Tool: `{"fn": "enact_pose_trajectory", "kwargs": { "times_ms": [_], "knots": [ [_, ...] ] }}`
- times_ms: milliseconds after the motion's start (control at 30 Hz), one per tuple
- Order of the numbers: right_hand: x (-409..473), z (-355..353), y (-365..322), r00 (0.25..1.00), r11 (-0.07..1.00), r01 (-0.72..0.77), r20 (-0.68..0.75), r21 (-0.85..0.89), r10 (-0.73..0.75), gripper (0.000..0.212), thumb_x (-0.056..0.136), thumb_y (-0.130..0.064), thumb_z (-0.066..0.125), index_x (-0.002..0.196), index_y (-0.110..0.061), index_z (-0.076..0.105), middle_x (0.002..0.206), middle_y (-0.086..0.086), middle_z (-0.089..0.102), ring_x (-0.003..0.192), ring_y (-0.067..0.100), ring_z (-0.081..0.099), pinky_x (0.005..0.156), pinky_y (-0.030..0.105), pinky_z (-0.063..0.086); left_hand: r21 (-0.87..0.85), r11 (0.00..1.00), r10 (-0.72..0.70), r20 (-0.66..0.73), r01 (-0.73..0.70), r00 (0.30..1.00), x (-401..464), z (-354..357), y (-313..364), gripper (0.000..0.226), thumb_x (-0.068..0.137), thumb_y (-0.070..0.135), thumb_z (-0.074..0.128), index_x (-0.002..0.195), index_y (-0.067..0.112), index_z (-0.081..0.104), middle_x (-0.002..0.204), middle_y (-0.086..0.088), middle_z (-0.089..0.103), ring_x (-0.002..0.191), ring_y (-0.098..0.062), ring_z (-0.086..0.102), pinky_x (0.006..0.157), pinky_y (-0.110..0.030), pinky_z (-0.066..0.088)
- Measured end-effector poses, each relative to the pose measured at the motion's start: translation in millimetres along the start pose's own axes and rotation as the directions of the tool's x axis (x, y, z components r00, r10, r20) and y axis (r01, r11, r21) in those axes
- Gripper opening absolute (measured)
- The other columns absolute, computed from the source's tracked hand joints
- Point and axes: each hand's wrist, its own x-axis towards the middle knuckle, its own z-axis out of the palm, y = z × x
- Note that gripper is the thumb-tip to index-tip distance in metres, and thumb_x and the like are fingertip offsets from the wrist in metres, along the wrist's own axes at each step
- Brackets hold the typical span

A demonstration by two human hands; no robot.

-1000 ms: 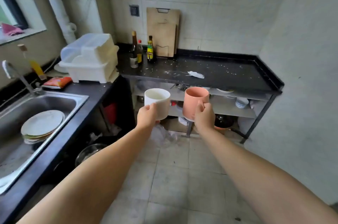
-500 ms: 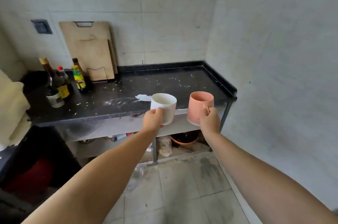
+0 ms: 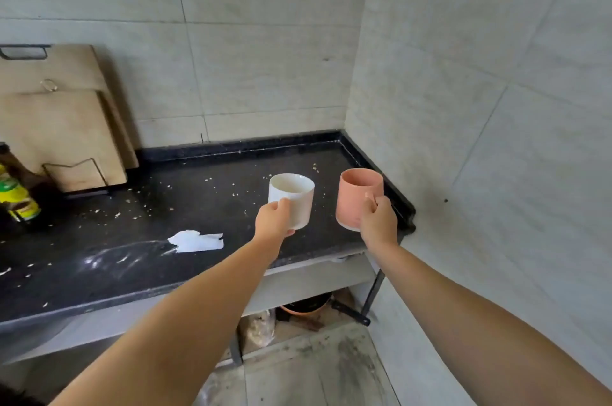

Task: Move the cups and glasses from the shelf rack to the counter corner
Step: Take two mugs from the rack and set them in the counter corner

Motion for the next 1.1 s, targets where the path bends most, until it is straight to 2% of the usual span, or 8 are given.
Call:
{"fn": "enact_pose_trajectory", "kwargs": {
  "times_ms": [200, 433, 533, 700, 867, 933, 1000, 1100],
  "knots": [
    [117.7, 21.2, -0.5, 0.999, 0.999, 0.007, 0.04, -0.042, -0.005, 0.04, 0.104, -0.029, 0.033, 0.129, -0.002, 0.049, 0.123, 0.017, 0.059, 0.11, 0.032, 0.057, 0.078, 0.029, 0.038, -0.032, 0.998, -0.054, -0.034, 0.053, 0.998, 92.9, 51.7, 23.9, 0.023, 0.097, 0.02, 0.037, 0.11, 0.013, 0.054, 0.114, -0.008, 0.053, 0.105, -0.026, 0.054, 0.079, -0.033, 0.056],
    [246.7, 85.1, 4.8, 0.995, 0.997, -0.054, 0.085, -0.058, 0.058, 0.041, 0.103, -0.03, 0.035, 0.13, -0.002, 0.049, 0.122, 0.018, 0.059, 0.11, 0.032, 0.058, 0.078, 0.032, 0.043, -0.011, 0.995, -0.103, -0.02, 0.103, 0.995, 231.3, 92.9, 31.3, 0.021, 0.095, 0.02, 0.037, 0.1, 0.01, 0.055, 0.1, -0.009, 0.051, 0.09, -0.023, 0.052, 0.064, -0.026, 0.053],
    [289.5, 110.3, 4.2, 0.993, 0.995, -0.073, 0.089, -0.062, 0.078, 0.039, 0.103, -0.03, 0.035, 0.127, -0.004, 0.049, 0.121, 0.016, 0.059, 0.109, 0.029, 0.058, 0.082, 0.031, 0.044, 0.018, 0.992, -0.122, -0.009, 0.122, 0.993, 283.6, 105.7, 34.8, 0.022, 0.095, 0.019, 0.036, 0.101, 0.01, 0.056, 0.105, -0.011, 0.055, 0.096, -0.024, 0.055, 0.073, -0.03, 0.055],
    [359.3, 149.3, 7.9, 0.988, 0.989, -0.125, 0.085, -0.078, 0.131, 0.036, 0.102, -0.026, 0.035, 0.125, -0.002, 0.051, 0.115, 0.015, 0.06, 0.093, 0.018, 0.051, 0.079, 0.029, 0.04, 0.023, 0.986, -0.166, -0.009, 0.166, 0.986, 361.6, 134.3, 39.6, 0.026, 0.095, 0.019, 0.038, 0.104, 0.007, 0.058, 0.105, -0.011, 0.057, 0.092, -0.024, 0.056, 0.074, -0.03, 0.055],
    [433.7, 193.6, 22.0, 0.982, 0.985, -0.153, 0.1, -0.077, 0.16, 0.036, 0.102, -0.028, 0.035, 0.122, -0.002, 0.051, 0.109, 0.012, 0.059, 0.1, 0.025, 0.057, 0.079, 0.03, 0.041, -0.016, 0.979, -0.206, -0.004, 0.206, 0.979, 434.9, 167.8, 34.0, 0.021, 0.096, 0.022, 0.039, 0.1, 0.011, 0.057, 0.105, -0.009, 0.058, 0.093, -0.024, 0.058, 0.08, -0.035, 0.056],
    [455.1, 208.4, 29.4, 0.982, 0.988, -0.137, 0.117, -0.072, 0.145, 0.034, 0.102, -0.027, 0.036, 0.122, -0.003, 0.051, 0.108, 0.012, 0.059, 0.097, 0.021, 0.056, 0.078, 0.029, 0.04, -0.047, 0.974, -0.22, -0.011, 0.22, 0.975, 457.8, 179.8, 28.5, 0.021, 0.096, 0.022, 0.04, 0.099, 0.011, 0.058, 0.104, -0.009, 0.059, 0.09, -0.022, 0.058, 0.083, -0.036, 0.056],
    [477.8, 224.4, 39.4, 0.983, 0.991, -0.113, 0.134, -0.066, 0.121, 0.033, 0.101, -0.025, 0.038, 0.122, -0.003, 0.051, 0.11, 0.012, 0.059, 0.097, 0.02, 0.054, 0.077, 0.028, 0.039, -0.071, 0.973, -0.222, -0.021, 0.22, 0.975, 483.0, 193.7, 22.3, 0.023, 0.094, 0.022, 0.04, 0.095, 0.011, 0.06, 0.101, -0.008, 0.061, 0.084, -0.019, 0.058, 0.085, -0.038, 0.056],
    [499.3, 240.9, 52.3, 0.986, 0.996, -0.079, 0.144, -0.052, 0.086, 0.031, 0.101, -0.023, 0.039, 0.121, -0.003, 0.052, 0.106, 0.009, 0.058, 0.097, 0.021, 0.055, 0.076, 0.028, 0.039, -0.089, 0.975, -0.208, -0.053, 0.203, 0.977, 507.3, 209.3, 14.5, 0.025, 0.092, 0.02, 0.04, 0.081, 0.011, 0.06, 0.091, -0.007, 0.06, 0.081, -0.018, 0.055, 0.08, -0.035, 0.055]
  ]
}}
